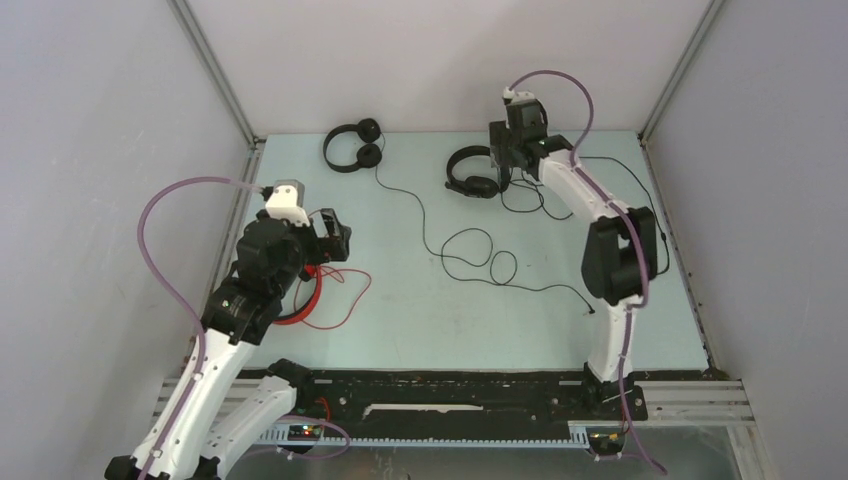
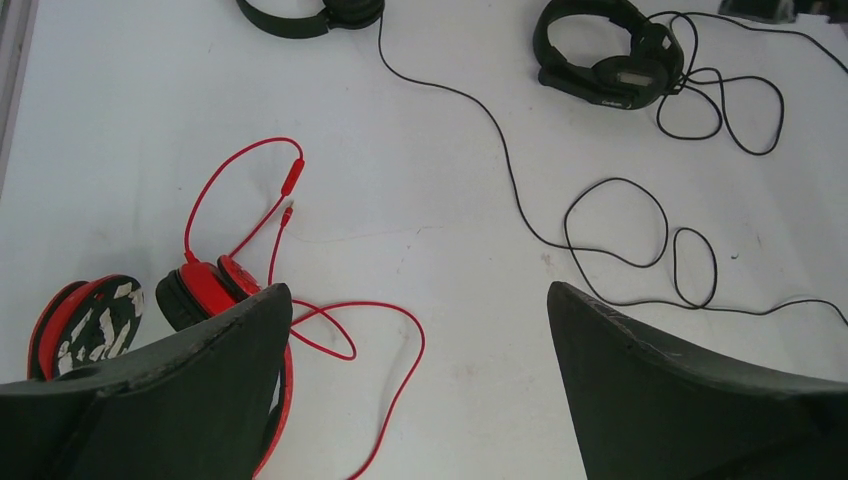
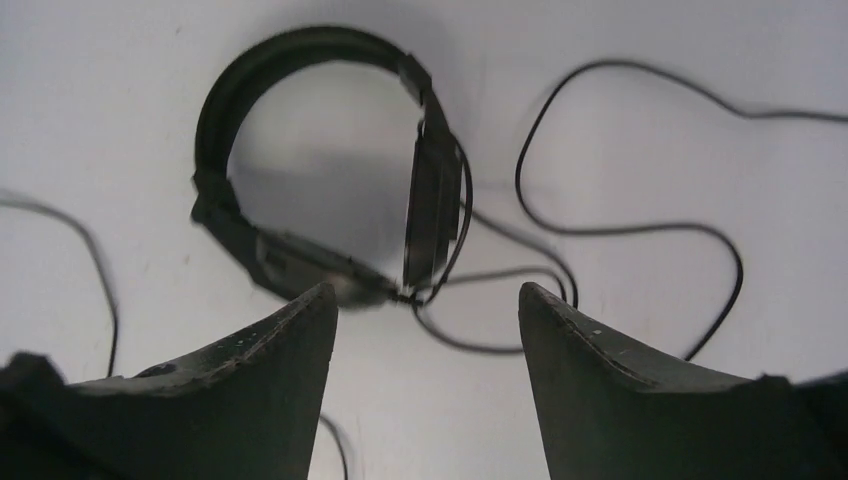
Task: Wrap the headphones
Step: Pick up the headphones from the center of the board.
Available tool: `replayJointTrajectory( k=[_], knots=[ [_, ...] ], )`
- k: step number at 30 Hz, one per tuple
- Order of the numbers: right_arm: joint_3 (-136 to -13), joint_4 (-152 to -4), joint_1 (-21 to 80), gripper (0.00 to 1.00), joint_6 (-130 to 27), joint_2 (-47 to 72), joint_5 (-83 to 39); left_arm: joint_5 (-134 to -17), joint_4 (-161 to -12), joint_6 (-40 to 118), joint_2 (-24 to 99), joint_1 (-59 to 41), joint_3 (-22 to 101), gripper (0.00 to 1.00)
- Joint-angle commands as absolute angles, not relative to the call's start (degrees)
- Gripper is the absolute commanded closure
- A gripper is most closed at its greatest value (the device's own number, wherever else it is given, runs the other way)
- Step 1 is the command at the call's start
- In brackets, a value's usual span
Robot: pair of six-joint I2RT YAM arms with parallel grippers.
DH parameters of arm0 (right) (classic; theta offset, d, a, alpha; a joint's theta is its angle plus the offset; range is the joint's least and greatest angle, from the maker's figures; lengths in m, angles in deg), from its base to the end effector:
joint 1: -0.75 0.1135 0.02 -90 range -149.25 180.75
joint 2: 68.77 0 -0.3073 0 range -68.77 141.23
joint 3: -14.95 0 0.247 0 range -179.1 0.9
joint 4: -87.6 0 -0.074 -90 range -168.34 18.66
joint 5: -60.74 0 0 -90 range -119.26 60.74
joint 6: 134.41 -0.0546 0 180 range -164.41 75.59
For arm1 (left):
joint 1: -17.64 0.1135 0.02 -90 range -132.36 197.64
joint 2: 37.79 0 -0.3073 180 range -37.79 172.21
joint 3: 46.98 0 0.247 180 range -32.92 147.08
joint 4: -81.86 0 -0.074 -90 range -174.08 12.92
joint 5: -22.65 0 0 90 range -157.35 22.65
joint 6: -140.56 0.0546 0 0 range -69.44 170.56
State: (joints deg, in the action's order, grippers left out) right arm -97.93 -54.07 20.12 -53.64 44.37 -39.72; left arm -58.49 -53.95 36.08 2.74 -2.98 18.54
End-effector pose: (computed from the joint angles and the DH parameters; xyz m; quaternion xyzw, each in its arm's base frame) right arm 0.4633 0.1524 0.3153 -0.0399 0.8973 0.0271 0.4388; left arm 0.1257 -0.0383 0.3755 -0.0012 0.8139 -0.1141 0.5697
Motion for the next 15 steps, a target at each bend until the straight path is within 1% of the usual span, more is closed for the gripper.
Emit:
replayJointTrajectory(
  k=[1,6,9,15],
  knots=[
    [-110.2,-50.4,19.29,0.3,-50.17,52.86,-42.82,-57.72,-56.25,38.07,1.72,-3.1,18.0,0.0],
    [-119.14,-46.14,18.53,0.29,-50.13,61.44,-40.76,-57.38,-56.33,38.34,0.99,-3.1,17.69,0.0],
    [-121.09,-46.1,18.47,0.29,-49.87,64.17,-39.4,-57.64,-56.49,38.34,0.79,-3.1,17.62,0.0],
    [-123.28,-45.14,18.45,0.31,-49.68,68.53,-40.95,-57.4,-56.38,38.34,0.7,-3.1,17.44,0.0]
  ],
)
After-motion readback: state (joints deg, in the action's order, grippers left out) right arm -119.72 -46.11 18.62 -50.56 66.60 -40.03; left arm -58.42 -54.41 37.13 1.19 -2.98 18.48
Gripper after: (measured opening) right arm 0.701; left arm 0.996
